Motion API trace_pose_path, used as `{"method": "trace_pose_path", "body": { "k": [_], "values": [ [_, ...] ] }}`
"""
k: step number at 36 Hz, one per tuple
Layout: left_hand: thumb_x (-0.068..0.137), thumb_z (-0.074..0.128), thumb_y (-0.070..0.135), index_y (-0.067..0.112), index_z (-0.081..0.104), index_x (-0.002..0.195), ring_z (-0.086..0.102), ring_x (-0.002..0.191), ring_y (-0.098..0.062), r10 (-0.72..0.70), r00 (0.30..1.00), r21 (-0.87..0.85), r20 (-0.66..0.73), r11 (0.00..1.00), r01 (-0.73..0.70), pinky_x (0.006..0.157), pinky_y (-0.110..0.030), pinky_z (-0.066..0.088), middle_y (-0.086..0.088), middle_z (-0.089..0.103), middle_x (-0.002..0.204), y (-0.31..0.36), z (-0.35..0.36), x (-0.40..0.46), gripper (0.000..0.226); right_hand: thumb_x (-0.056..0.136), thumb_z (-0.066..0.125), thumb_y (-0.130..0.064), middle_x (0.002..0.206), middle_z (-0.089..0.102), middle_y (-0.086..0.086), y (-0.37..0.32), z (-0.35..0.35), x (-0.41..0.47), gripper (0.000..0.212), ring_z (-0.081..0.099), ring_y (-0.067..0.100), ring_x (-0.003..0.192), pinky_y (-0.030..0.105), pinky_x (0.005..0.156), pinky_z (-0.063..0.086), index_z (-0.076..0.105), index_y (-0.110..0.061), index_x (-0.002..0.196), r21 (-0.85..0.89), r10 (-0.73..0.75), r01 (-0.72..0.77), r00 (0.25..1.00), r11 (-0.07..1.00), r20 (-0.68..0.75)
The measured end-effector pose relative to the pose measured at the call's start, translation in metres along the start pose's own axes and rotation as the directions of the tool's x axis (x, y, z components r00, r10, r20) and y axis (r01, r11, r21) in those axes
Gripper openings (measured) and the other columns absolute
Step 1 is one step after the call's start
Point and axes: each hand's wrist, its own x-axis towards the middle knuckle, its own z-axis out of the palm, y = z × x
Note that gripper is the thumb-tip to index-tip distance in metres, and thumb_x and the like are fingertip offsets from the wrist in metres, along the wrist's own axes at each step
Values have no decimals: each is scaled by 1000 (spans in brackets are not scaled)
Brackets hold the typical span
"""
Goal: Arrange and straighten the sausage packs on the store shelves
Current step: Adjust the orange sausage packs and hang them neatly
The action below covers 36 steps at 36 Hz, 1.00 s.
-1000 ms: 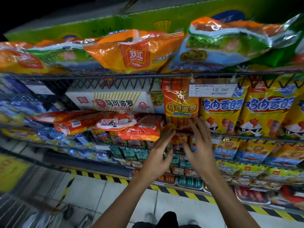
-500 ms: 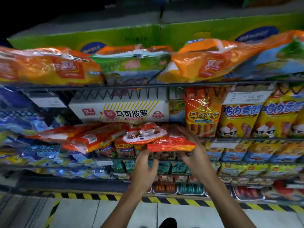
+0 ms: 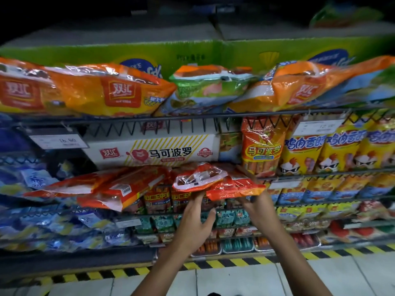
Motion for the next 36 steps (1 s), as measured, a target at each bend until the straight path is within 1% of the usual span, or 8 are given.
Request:
{"method": "trace_pose_path", "body": {
  "k": [4,11,16,24,27,31,33,36],
  "values": [
    [105,47,44,20,18,161,20,153,-14,-29,999,-15,-40,999,28,118,-27,21,1,23,166,1,2,1,68,89,75,-15,137,61,-11,10,-6,4,69,55,-2,124,10,100,43,42,-39,145,-3,33,-33,999,999,21],
    [104,53,34,14,34,155,34,134,-5,-86,985,-51,-149,996,79,102,-14,21,7,42,138,0,16,9,58,90,73,-4,133,59,-13,20,-13,7,72,53,-1,119,1,93,40,41,-41,142,-52,-24,25,1000,998,13],
    [100,58,37,11,49,145,46,135,-24,-127,966,-102,-225,989,106,113,-44,40,-7,52,140,-5,26,14,53,89,73,-1,135,59,-13,27,-13,10,69,51,-15,118,6,94,44,46,-31,146,-28,-81,82,997,996,15],
    [101,60,29,25,56,121,49,119,-14,-59,943,-161,-327,987,6,99,-32,39,12,54,115,0,32,19,21,90,71,-3,139,57,-11,27,-17,17,64,48,1,125,7,101,37,49,-34,142,-77,-193,196,980,978,41],
    [102,60,27,27,57,127,53,120,-10,52,912,-152,-408,981,-123,103,-32,45,13,58,121,2,33,23,25,92,71,-10,125,69,3,26,-19,27,47,65,15,108,24,84,47,59,-13,138,-182,-197,199,980,963,26],
    [101,61,15,34,44,140,42,132,3,138,853,-136,-504,962,-236,108,-5,32,25,45,139,11,30,29,47,96,67,-29,98,74,8,13,-19,39,37,69,22,80,35,65,50,61,-6,123,-261,-238,211,968,942,-76],
    [100,62,13,28,47,145,42,137,-1,163,830,-126,-533,955,-268,113,-14,35,17,47,145,13,27,34,49,97,62,-38,78,69,4,7,-18,44,39,58,14,56,36,52,46,60,-7,120,-283,-260,224,961,933,-95],
    [100,62,12,26,44,150,42,140,-5,167,812,-139,-559,947,-291,117,-31,39,12,43,151,13,25,39,55,97,53,-50,66,58,2,2,-16,52,47,53,14,51,37,47,40,57,-6,112,-283,-285,242,951,928,-118]
  ]
}}
